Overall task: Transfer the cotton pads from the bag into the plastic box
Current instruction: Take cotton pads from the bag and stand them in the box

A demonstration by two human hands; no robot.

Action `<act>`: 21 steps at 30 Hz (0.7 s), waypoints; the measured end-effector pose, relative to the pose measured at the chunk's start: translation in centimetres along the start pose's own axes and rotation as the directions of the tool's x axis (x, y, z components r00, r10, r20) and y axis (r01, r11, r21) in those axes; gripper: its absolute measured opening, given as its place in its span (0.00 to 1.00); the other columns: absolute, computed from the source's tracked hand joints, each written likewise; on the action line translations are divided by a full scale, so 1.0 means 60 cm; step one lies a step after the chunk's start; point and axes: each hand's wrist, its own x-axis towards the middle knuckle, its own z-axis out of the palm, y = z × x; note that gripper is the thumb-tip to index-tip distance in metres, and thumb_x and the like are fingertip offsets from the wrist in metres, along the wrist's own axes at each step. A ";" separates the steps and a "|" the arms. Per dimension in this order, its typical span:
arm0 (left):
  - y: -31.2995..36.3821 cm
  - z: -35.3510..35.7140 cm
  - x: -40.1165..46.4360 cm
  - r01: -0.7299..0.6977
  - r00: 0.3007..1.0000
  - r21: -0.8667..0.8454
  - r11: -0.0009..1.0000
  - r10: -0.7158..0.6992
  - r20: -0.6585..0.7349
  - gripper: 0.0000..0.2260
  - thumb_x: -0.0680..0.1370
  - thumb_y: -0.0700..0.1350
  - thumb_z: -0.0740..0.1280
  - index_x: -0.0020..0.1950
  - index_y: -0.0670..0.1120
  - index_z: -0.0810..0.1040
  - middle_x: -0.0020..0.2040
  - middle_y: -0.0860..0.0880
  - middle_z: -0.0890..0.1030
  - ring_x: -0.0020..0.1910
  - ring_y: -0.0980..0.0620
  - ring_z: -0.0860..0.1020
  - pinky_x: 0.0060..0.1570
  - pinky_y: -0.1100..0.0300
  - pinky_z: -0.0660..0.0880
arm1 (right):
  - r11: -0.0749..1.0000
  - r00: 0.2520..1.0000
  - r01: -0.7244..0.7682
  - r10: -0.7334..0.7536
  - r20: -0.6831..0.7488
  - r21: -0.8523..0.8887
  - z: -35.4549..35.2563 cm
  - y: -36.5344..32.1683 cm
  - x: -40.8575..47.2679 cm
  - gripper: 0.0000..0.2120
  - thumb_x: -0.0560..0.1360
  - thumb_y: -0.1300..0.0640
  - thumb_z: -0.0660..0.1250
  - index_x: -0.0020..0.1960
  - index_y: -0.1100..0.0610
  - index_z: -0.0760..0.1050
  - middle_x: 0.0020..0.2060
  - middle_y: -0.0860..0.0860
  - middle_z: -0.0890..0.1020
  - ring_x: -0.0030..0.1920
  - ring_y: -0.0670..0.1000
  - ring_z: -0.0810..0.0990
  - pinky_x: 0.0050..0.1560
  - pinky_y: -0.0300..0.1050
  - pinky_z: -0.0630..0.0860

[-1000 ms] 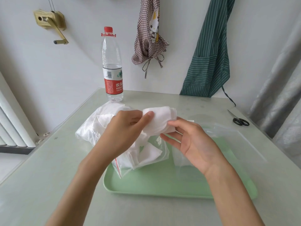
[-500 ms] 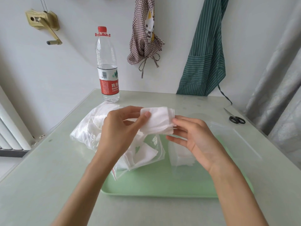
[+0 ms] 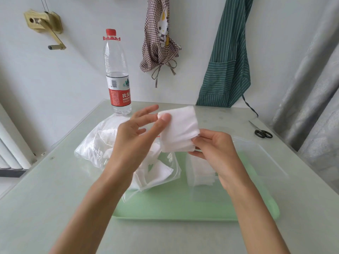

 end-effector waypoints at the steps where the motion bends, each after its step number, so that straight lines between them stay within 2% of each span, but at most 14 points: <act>1: 0.003 -0.002 0.000 0.018 0.999 -0.029 0.999 -0.017 0.033 0.14 0.66 0.58 0.69 0.44 0.51 0.84 0.58 0.66 0.77 0.49 0.71 0.77 0.44 0.74 0.69 | 1.000 1.000 0.013 -0.013 -0.006 -0.015 -0.001 0.000 0.000 0.14 0.77 0.69 0.59 0.54 0.61 0.81 0.41 0.49 0.86 0.41 0.44 0.84 0.41 0.33 0.78; 3: -0.001 -0.002 -0.001 0.008 0.999 0.040 0.999 -0.009 0.031 0.12 0.68 0.56 0.70 0.44 0.51 0.84 0.59 0.66 0.76 0.51 0.68 0.77 0.45 0.72 0.70 | 1.000 1.000 0.023 -0.022 0.013 -0.006 -0.002 -0.002 -0.002 0.14 0.77 0.69 0.59 0.54 0.60 0.81 0.41 0.49 0.86 0.43 0.44 0.85 0.41 0.33 0.78; 6: -0.018 0.001 0.002 -0.078 0.990 0.321 0.944 0.110 -0.084 0.05 0.71 0.55 0.71 0.44 0.56 0.82 0.59 0.62 0.76 0.62 0.56 0.73 0.51 0.66 0.70 | 0.998 0.997 0.019 -0.023 0.070 0.058 0.000 -0.010 -0.006 0.13 0.78 0.68 0.60 0.54 0.59 0.81 0.42 0.50 0.86 0.43 0.45 0.85 0.42 0.33 0.78; 8: -0.028 0.006 0.001 -0.119 0.974 0.406 0.906 0.186 -0.130 0.04 0.72 0.56 0.70 0.44 0.58 0.80 0.59 0.61 0.75 0.63 0.52 0.72 0.56 0.57 0.72 | 0.994 0.994 0.011 -0.022 0.106 0.106 0.003 -0.013 -0.007 0.12 0.78 0.67 0.60 0.55 0.59 0.80 0.43 0.50 0.86 0.43 0.45 0.85 0.42 0.33 0.79; 10: -0.031 0.012 -0.004 -0.135 0.957 0.447 0.885 0.233 -0.174 0.05 0.73 0.55 0.69 0.48 0.58 0.78 0.58 0.61 0.75 0.61 0.53 0.73 0.59 0.50 0.72 | 0.987 0.992 -0.004 -0.017 0.128 0.162 0.006 -0.015 -0.008 0.11 0.79 0.67 0.60 0.56 0.60 0.79 0.43 0.50 0.86 0.43 0.44 0.84 0.43 0.34 0.79; 12: -0.028 0.020 -0.009 -0.130 0.956 0.411 0.902 0.224 -0.188 0.12 0.74 0.54 0.69 0.56 0.57 0.73 0.57 0.61 0.75 0.58 0.57 0.74 0.56 0.55 0.74 | 0.979 0.989 -0.012 -0.019 0.148 0.203 0.007 -0.019 -0.009 0.12 0.79 0.67 0.59 0.53 0.58 0.80 0.42 0.49 0.86 0.42 0.44 0.84 0.44 0.34 0.79; 15: -0.019 0.029 -0.011 -0.037 0.993 0.240 0.970 0.062 -0.098 0.21 0.75 0.55 0.67 0.65 0.55 0.66 0.53 0.59 0.79 0.49 0.64 0.78 0.47 0.68 0.75 | 0.967 0.984 -0.049 0.005 0.176 0.249 -0.002 -0.027 -0.010 0.13 0.79 0.66 0.58 0.49 0.56 0.80 0.40 0.48 0.85 0.42 0.44 0.83 0.46 0.36 0.79; 17: -0.011 0.031 -0.009 0.029 1.000 0.074 0.997 -0.029 -0.003 0.19 0.76 0.52 0.66 0.66 0.51 0.69 0.46 0.51 0.84 0.43 0.60 0.81 0.42 0.68 0.76 | 0.955 0.978 -0.083 0.023 0.206 0.286 -0.017 -0.037 -0.010 0.11 0.79 0.61 0.59 0.50 0.57 0.80 0.41 0.51 0.85 0.43 0.47 0.83 0.48 0.41 0.80; 18: -0.007 0.035 -0.008 0.030 0.999 0.032 0.999 -0.031 0.020 0.18 0.76 0.51 0.66 0.65 0.50 0.71 0.44 0.49 0.84 0.41 0.59 0.81 0.40 0.68 0.76 | 0.952 0.972 -0.102 0.035 0.231 0.289 -0.030 -0.043 -0.013 0.11 0.78 0.56 0.60 0.52 0.58 0.80 0.42 0.52 0.84 0.44 0.49 0.82 0.49 0.44 0.81; 20: -0.005 0.040 -0.003 -0.041 0.999 0.101 0.994 0.043 -0.018 0.19 0.74 0.52 0.69 0.63 0.52 0.73 0.44 0.48 0.84 0.42 0.57 0.82 0.42 0.66 0.76 | 0.972 0.963 -0.103 0.045 0.267 0.210 -0.044 -0.054 -0.018 0.16 0.73 0.47 0.63 0.54 0.56 0.80 0.44 0.52 0.84 0.46 0.49 0.82 0.51 0.47 0.81; 21: -0.006 0.050 -0.003 -0.078 0.996 0.149 0.986 0.084 -0.035 0.19 0.73 0.53 0.70 0.63 0.53 0.73 0.44 0.49 0.84 0.43 0.56 0.82 0.44 0.63 0.77 | 0.989 0.970 -0.070 0.037 0.242 0.130 -0.052 -0.055 -0.022 0.16 0.72 0.47 0.65 0.54 0.56 0.80 0.44 0.52 0.84 0.47 0.48 0.83 0.51 0.46 0.81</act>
